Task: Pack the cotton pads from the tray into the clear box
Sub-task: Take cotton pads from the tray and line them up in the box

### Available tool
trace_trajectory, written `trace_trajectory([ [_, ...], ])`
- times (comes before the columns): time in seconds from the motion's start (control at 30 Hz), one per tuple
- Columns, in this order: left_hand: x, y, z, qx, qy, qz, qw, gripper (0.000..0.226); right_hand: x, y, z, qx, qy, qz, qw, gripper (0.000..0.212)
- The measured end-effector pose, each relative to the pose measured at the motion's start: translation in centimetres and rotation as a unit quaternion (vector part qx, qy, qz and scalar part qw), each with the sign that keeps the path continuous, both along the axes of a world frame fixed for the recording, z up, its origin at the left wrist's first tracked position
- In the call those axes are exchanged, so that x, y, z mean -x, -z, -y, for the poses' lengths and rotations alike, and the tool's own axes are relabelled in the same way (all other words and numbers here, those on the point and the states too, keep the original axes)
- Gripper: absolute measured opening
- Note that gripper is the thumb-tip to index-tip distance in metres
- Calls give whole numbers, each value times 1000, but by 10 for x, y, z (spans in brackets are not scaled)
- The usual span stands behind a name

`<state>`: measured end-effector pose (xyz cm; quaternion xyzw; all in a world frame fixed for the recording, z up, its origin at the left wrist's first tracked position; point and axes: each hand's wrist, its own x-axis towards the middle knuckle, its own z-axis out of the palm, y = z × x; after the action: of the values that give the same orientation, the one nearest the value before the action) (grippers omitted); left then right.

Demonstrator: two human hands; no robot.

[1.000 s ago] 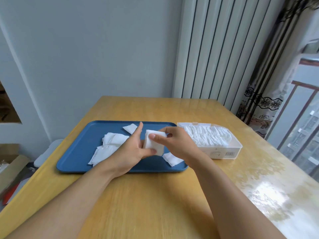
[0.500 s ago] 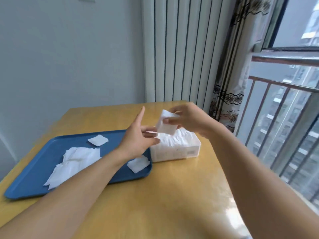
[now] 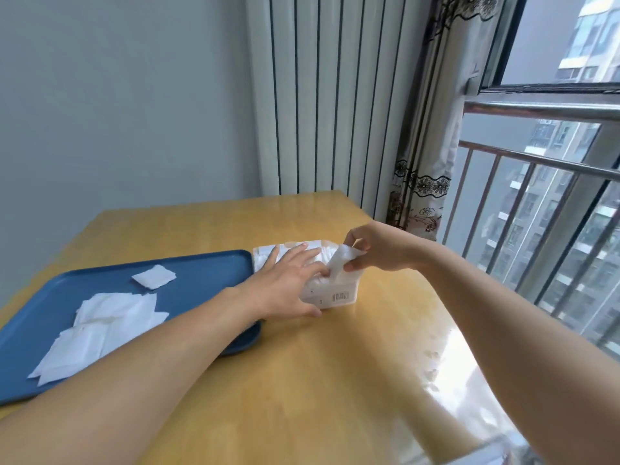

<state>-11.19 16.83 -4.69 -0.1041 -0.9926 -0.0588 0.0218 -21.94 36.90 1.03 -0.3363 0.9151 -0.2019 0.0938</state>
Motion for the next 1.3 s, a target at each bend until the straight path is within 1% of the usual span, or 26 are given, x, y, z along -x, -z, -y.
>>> trace_trajectory([
  [0.1, -4, 1, 6, -19, -12, 14, 1000, 68, -1, -3, 15, -89, 14, -46, 995, 45],
  [0.17, -6, 2, 8, -29, -18, 18, 999, 69, -8, -6, 29, -161, 28, -86, 983, 49],
  [0.23, -6, 2, 9, -44, -22, 21, 999, 69, -15, -7, 42, -224, 50, -102, 968, 38],
  [0.3, -6, 1, 9, -56, -25, 27, 998, 69, -21, -4, 53, -255, 74, -92, 960, 19],
  [0.37, -5, 2, 10, -57, -24, 32, 998, 72, -24, 4, 62, -244, 103, -63, 962, 9],
  [0.5, -5, 2, 9, -62, -24, 38, 997, 78, -20, 15, 68, -204, 150, 28, 967, 15],
  [0.57, -6, 1, 9, -70, -26, 37, 997, 87, -21, 17, 68, -174, 164, 83, 967, 16],
  [0.63, -7, 1, 7, -73, -34, 45, 996, 104, -22, 17, 69, -160, 176, 128, 963, 22],
  [0.7, -7, 0, 6, -84, -42, 55, 994, 115, -22, 12, 69, -144, 189, 170, 956, 35],
  [0.77, -4, -3, 9, -81, -48, 64, 994, 114, -19, -2, 67, -128, 188, 183, 956, 43],
  [0.87, 0, -6, 16, -18, -58, 78, 995, 112, -14, -22, 63, -125, 179, 193, 957, 48],
  [0.9, 0, -7, 18, -12, -65, 91, 994, 114, -16, -23, 63, -133, 180, 200, 954, 49],
  [1.0, -1, -6, 17, -43, -82, 128, 987, 122, -24, -16, 68, -158, 181, 240, 940, 55],
  [1.13, -3, -4, 16, -52, -82, 129, 987, 130, -26, -11, 69, -135, 187, 296, 927, 63],
  [1.2, -3, -6, 17, -53, -81, 132, 986, 130, -25, -20, 65, -153, 188, 293, 925, 63],
  [1.3, -3, -7, 19, -54, -81, 135, 986, 127, -21, -36, 66, -190, 178, 230, 938, 55],
])
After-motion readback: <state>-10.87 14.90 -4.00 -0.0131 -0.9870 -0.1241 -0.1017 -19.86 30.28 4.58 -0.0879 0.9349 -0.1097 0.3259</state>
